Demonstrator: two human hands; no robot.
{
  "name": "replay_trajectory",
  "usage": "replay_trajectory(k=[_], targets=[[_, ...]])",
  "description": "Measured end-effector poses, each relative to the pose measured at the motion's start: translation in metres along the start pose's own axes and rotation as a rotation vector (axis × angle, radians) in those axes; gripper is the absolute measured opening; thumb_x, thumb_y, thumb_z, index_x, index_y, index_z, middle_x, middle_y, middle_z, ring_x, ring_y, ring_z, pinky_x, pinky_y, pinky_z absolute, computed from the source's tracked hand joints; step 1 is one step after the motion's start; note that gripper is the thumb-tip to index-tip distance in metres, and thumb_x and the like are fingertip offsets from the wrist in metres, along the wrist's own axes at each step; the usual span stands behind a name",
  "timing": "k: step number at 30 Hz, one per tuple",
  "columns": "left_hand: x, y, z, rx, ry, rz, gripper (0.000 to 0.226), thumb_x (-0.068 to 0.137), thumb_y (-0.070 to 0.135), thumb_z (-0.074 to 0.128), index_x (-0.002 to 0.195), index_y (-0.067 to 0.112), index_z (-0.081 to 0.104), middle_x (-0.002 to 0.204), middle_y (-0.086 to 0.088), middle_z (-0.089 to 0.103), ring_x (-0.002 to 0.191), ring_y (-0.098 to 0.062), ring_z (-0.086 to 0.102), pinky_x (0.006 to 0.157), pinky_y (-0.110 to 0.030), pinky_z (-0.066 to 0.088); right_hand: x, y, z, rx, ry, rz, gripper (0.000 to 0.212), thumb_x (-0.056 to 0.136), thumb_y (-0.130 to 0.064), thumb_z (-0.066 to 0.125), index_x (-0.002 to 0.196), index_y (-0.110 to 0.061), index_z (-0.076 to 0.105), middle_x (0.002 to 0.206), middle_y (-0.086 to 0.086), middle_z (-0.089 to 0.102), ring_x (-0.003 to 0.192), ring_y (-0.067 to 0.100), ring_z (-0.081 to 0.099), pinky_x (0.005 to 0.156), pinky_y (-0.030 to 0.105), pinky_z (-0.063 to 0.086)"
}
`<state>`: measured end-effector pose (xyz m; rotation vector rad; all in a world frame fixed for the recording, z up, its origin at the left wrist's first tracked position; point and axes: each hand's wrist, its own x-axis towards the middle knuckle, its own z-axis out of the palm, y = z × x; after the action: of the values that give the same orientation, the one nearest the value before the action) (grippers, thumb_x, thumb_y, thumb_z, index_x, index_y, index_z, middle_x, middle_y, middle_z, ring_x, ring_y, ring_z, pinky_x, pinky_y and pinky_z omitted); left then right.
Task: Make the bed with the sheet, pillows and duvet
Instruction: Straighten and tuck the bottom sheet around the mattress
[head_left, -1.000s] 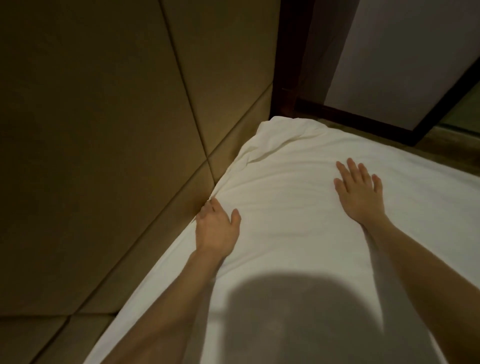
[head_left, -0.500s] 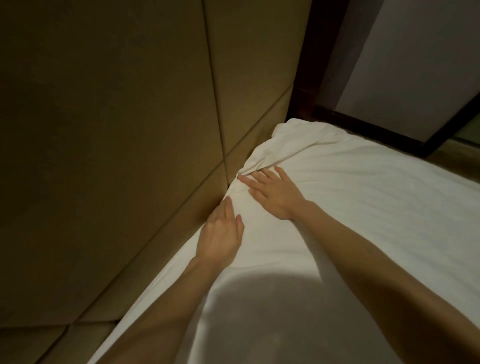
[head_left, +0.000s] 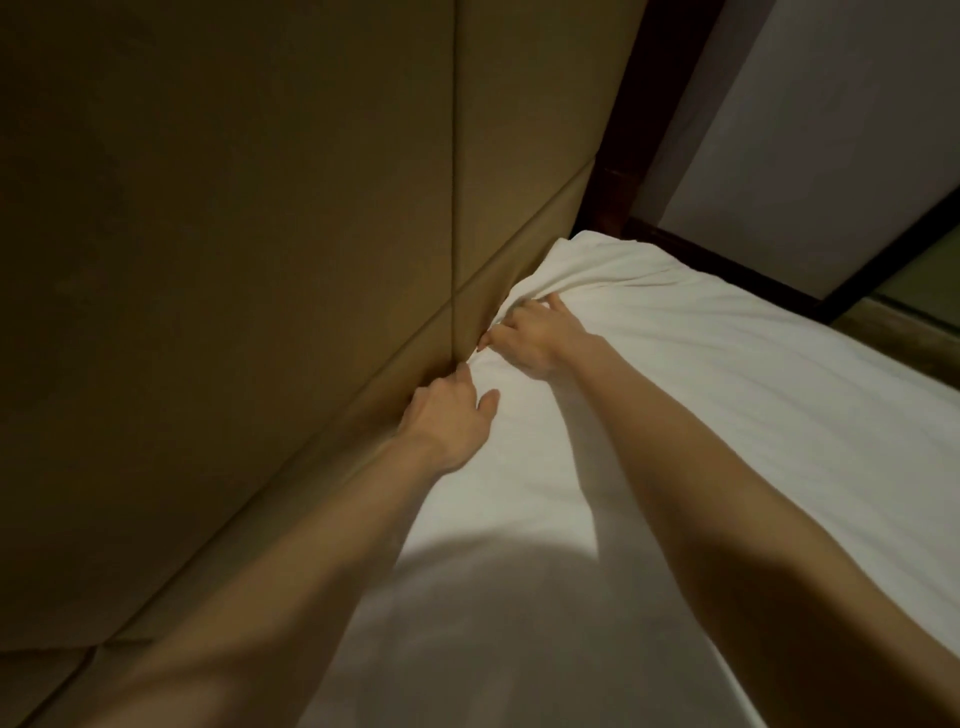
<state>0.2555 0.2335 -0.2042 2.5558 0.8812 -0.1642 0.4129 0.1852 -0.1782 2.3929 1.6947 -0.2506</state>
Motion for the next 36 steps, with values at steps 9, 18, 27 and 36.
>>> replay_trajectory(k=[9,18,27,36], targets=[[-0.003,0.013,0.006,0.024,0.005,-0.035,0.06,0.101,0.043,0.027,0.143,-0.001,0.026,0.139,-0.018,0.044,0.121,-0.034,0.048,0.098,-0.039,0.037,0.006,-0.022,-0.019,-0.165,-0.106,0.124,0.04,0.101,-0.035,0.025,0.124,-0.021,0.055,0.13,0.006,0.054,0.124,0.028,0.046,0.105,0.043,0.029],[-0.087,-0.001,0.017,0.184,0.147,-0.112,0.065,0.091,0.042,0.023,0.132,0.0,0.052,0.119,-0.022,0.061,0.104,-0.032,0.061,0.092,-0.038,0.049,0.005,-0.023,-0.007,-0.109,-0.197,0.149,0.04,0.097,-0.029,0.028,0.129,-0.03,0.052,0.135,0.004,0.05,0.132,0.029,0.036,0.114,0.054,0.009],[-0.105,-0.022,0.028,0.167,0.154,-0.119,0.055,0.09,0.032,0.036,0.113,-0.011,0.063,0.095,-0.024,0.066,0.081,-0.033,0.065,0.077,-0.035,0.056,-0.001,-0.015,0.015,0.076,-0.054,0.116,0.041,0.101,-0.028,0.02,0.132,-0.025,0.046,0.142,0.004,0.041,0.138,0.029,0.022,0.115,0.054,0.003],[-0.075,-0.008,0.025,0.099,0.286,0.148,0.053,0.095,0.035,0.033,0.14,0.012,0.046,0.149,-0.006,0.039,0.137,-0.021,0.039,0.112,-0.036,0.024,-0.004,-0.006,0.038,0.788,0.504,0.256,0.031,0.092,-0.021,0.045,0.12,-0.012,0.054,0.121,0.007,0.058,0.119,0.023,0.049,0.108,0.034,0.028]])
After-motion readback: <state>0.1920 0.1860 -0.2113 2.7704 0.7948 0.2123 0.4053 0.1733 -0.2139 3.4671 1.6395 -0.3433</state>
